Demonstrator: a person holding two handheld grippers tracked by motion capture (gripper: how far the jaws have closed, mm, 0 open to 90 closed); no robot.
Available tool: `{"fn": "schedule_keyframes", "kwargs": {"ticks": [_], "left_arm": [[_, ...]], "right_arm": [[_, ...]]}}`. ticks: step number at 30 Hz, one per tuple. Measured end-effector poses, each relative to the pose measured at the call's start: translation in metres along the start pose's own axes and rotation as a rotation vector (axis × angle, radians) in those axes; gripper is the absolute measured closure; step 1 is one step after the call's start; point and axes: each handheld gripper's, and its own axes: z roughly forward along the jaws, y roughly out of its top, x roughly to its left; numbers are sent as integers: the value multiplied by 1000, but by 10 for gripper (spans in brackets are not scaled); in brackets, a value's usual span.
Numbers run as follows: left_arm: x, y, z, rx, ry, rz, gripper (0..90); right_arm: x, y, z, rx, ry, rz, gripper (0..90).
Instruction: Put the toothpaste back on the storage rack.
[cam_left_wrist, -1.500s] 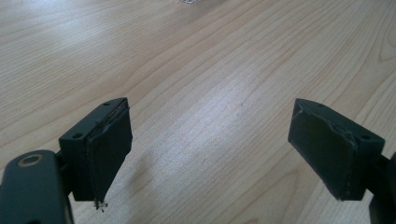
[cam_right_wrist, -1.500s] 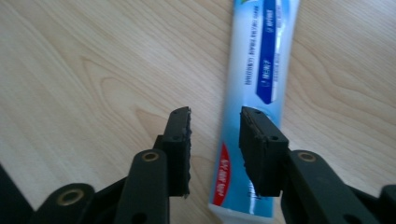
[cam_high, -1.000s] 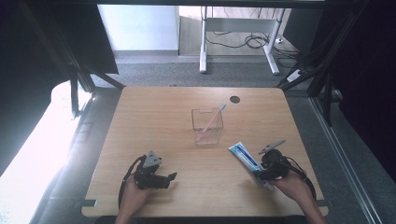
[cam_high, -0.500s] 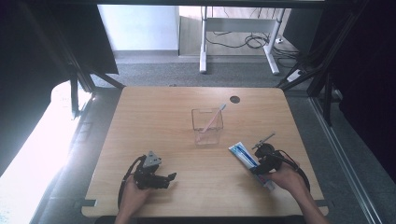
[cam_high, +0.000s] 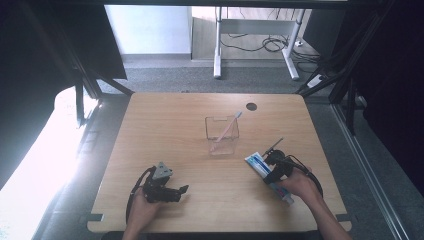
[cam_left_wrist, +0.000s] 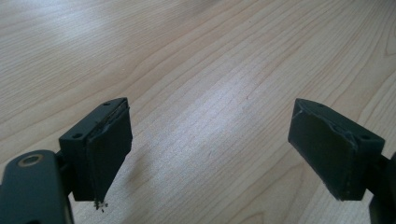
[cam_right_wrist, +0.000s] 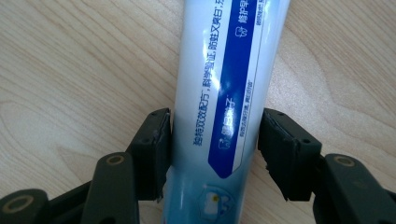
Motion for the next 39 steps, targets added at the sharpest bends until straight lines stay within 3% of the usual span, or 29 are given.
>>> {"fn": "schedule_keyframes", "kwargs": {"ticks": [5, 10, 14, 22, 39], "left_arm": [[0, 0, 0, 2, 0, 3, 138], [-1, 0, 1, 8, -4, 4, 139], [0, 0, 1, 7, -2, 5, 139], [0, 0, 0, 6, 0, 4, 139], [0, 0, 0, 7, 2, 7, 139]], "right_arm": [[0, 3, 2, 23, 2, 9, 495], [1, 3, -3, 10, -2, -3, 648], [2, 1, -6, -4, -6, -5, 702], [-1, -4, -9, -33, 45, 4, 726], [3, -6, -40, -169, 51, -18, 731]]}}
